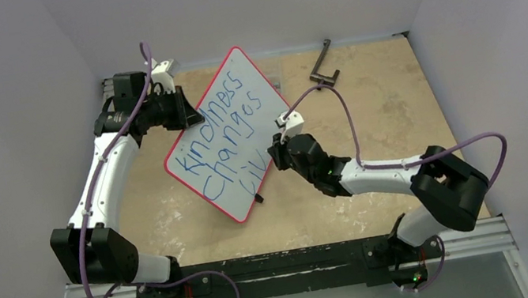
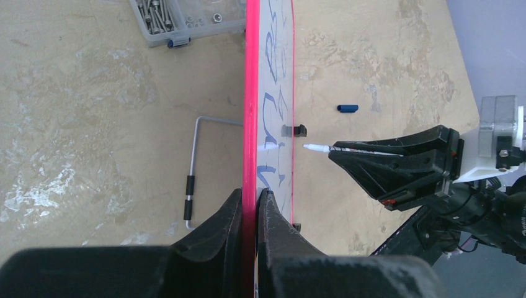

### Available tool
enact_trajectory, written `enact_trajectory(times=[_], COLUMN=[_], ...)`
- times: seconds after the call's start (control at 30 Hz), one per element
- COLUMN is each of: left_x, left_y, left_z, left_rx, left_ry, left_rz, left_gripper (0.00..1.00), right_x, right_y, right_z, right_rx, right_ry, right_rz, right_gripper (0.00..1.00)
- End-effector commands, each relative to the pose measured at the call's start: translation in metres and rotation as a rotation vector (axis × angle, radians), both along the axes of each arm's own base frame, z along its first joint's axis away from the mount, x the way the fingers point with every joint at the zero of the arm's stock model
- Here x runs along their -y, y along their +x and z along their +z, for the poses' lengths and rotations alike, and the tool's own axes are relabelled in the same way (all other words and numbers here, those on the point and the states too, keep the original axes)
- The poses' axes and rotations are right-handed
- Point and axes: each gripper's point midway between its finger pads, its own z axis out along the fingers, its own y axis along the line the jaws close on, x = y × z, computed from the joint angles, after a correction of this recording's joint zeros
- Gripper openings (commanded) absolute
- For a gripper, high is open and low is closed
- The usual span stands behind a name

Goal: Write a sentence on the whiteboard

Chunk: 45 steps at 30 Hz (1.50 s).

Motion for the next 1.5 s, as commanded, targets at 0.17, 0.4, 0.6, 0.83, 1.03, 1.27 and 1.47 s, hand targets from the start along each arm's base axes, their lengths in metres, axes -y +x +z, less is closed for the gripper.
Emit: enact_trajectory(times=[0.17,0.4,0.6,0.83,1.03,1.27,1.47], left_x=[-0.022,-0.022,-0.022,-0.023,-0.022,-0.022,-0.022], left_y=[-0.001,0.000,0.000,0.000,0.000,0.000,0.001], left_z=[-0.019,-0.020,-0.021,-0.022,-0.021,-0.021,-0.020], left_rx=[-0.018,-0.016,-0.020,-0.022,-0.021,-0.022,-0.019], left_ry=[0.140,0.142,0.144,0.145,0.145,0.144,0.144], left_rz=[0.040,0.040,0.041,0.040,0.039,0.040,0.041], left_gripper=[0.00,0.00,0.00,0.00,0.00,0.00,0.00], right_x=[-0.015,-0.016,-0.013,-0.012,-0.019,-0.022,-0.018], right_y=[0.007,0.012,0.018,0.029,0.032,0.028,0.021], right_z=[-0.001,-0.009,-0.014,-0.006,0.006,0.003,-0.007], right_rx=[0.007,0.001,-0.005,0.012,0.029,0.014,-0.001], right_ry=[0.043,0.030,0.020,0.023,0.036,0.043,0.032], right_rz=[0.021,0.013,-0.003,-0.016,0.004,0.031,0.041], right_gripper=[0.00,0.00,0.00,0.00,0.00,0.00,0.00])
